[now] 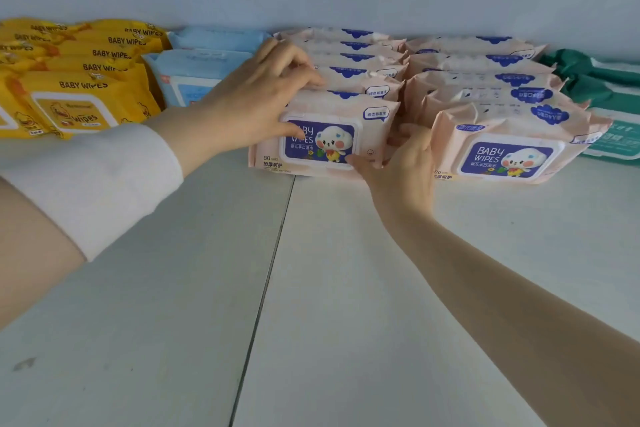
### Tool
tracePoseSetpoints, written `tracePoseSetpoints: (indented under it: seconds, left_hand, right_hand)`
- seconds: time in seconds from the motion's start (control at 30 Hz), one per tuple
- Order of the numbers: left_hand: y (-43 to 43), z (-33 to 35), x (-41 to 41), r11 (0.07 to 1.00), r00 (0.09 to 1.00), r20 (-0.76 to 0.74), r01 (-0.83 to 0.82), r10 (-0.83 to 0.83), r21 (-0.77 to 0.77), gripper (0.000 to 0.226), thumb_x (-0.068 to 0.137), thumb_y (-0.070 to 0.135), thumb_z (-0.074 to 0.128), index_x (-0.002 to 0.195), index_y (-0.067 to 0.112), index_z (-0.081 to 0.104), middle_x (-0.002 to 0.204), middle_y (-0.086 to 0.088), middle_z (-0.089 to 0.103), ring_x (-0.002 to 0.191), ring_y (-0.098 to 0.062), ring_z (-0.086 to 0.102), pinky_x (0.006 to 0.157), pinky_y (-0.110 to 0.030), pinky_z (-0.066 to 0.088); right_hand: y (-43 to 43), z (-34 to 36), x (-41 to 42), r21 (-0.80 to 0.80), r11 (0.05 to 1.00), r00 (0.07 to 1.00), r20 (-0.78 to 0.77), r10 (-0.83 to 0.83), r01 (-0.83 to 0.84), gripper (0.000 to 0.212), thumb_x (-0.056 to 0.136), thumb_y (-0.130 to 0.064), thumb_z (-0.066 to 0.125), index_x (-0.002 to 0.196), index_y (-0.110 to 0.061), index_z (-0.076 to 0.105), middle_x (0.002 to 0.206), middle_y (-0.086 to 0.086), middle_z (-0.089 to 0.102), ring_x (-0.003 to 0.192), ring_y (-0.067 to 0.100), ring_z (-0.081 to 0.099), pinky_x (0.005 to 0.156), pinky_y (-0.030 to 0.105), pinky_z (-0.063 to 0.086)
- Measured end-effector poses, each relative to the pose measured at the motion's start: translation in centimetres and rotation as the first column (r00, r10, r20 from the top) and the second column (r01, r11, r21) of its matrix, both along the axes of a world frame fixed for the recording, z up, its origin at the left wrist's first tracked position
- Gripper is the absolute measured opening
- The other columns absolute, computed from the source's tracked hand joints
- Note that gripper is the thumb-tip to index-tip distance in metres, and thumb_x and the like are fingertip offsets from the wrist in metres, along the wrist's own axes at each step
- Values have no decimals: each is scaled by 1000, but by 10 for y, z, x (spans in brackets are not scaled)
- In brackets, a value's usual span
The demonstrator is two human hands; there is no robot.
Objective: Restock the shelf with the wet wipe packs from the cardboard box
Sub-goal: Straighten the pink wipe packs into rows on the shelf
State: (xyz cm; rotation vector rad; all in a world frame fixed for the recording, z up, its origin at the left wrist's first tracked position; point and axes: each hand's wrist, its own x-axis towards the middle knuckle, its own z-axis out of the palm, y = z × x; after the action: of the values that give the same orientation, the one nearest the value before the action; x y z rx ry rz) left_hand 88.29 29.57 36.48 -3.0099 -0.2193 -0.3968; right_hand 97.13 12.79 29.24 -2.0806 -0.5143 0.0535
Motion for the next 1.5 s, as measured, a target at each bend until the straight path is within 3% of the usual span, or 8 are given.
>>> tracePoseSetpoints:
  seconds: [0.27, 0.43, 0.53, 0.6, 0.67, 0.97, 1.17, 1.5]
  left_hand:
    - [-8, 5, 7, 998, 1000, 17, -5, 6, -64, 74, 64, 28, 82, 128, 11, 49, 121, -15, 46, 117, -31, 38, 95, -31, 30]
    - [-77, 7, 21, 964, 959, 138, 257, -247, -65, 61, 72, 43, 58, 124, 11, 54, 120, -11, 55, 113, -30, 46, 97, -36, 38]
    - [-103, -4, 49, 961, 965, 97, 254, -244, -107, 65, 77, 40, 65, 130, 6, 48, 131, -13, 51, 123, -32, 45, 105, -40, 38]
    - [-113, -11, 68, 973, 985, 33, 173, -170, -155, 74, 80, 42, 65, 139, 8, 37, 143, -11, 39, 133, -27, 36, 111, -38, 30]
    - [-118, -15, 83, 979, 993, 6, 117, -117, -165, 73, 84, 45, 58, 143, 11, 30, 147, -9, 32, 138, -25, 28, 113, -33, 23]
    - [-116, -12, 108, 993, 999, -30, -15, 12, -114, 61, 91, 40, 50, 142, 11, 33, 149, -11, 30, 140, -26, 24, 115, -35, 17]
    - [-111, 7, 119, 982, 992, -124, -57, 34, -181, 49, 88, 39, 56, 128, 12, 46, 136, -7, 46, 131, -26, 34, 108, -40, 31]
    - [-126, 0, 107, 992, 983, -182, -46, 23, -119, 87, 83, 52, 54, 150, 13, 12, 160, -4, 3, 147, -18, 8, 116, -33, 16]
  right_hand:
    - [9, 13, 6, -228, 971, 997, -40, 62, -69, 63, 78, -31, 72, 127, -4, 43, 130, 13, 50, 122, 28, 44, 96, 29, 32]
    - [-83, 37, 1, -291, 922, 865, 357, 353, -257, 34, 73, -18, 78, 103, -8, 65, 93, 4, 63, 63, 15, 56, 66, 29, 47]
    - [-140, 42, 38, -248, 968, 856, 495, 149, -25, 52, 67, -20, 82, 112, -6, 60, 107, 14, 54, 84, 26, 58, 79, 30, 47]
    - [-158, 42, 68, -206, 974, 895, 445, 4, 98, 75, 66, -25, 82, 131, -12, 45, 126, 20, 41, 115, 36, 45, 96, 46, 44]
    - [-160, 40, 91, -196, 973, 951, 305, -57, 122, 86, 69, -28, 80, 141, -20, 34, 134, 15, 39, 123, 29, 41, 103, 43, 40]
    - [-129, 15, 122, 94, 967, 933, -300, -200, 237, 64, 72, -48, 73, 119, -13, 47, 111, 1, 59, 91, 16, 57, 73, 27, 47]
    - [-123, 14, 123, 52, 980, 943, -289, -168, 191, 46, 76, -52, 65, 100, -13, 61, 98, 3, 67, 87, 23, 63, 75, 38, 51]
    - [-153, 9, 122, -94, 995, 980, -199, 13, -32, 46, 69, -33, 80, 100, -12, 52, 96, 1, 58, 85, 20, 52, 72, 35, 45]
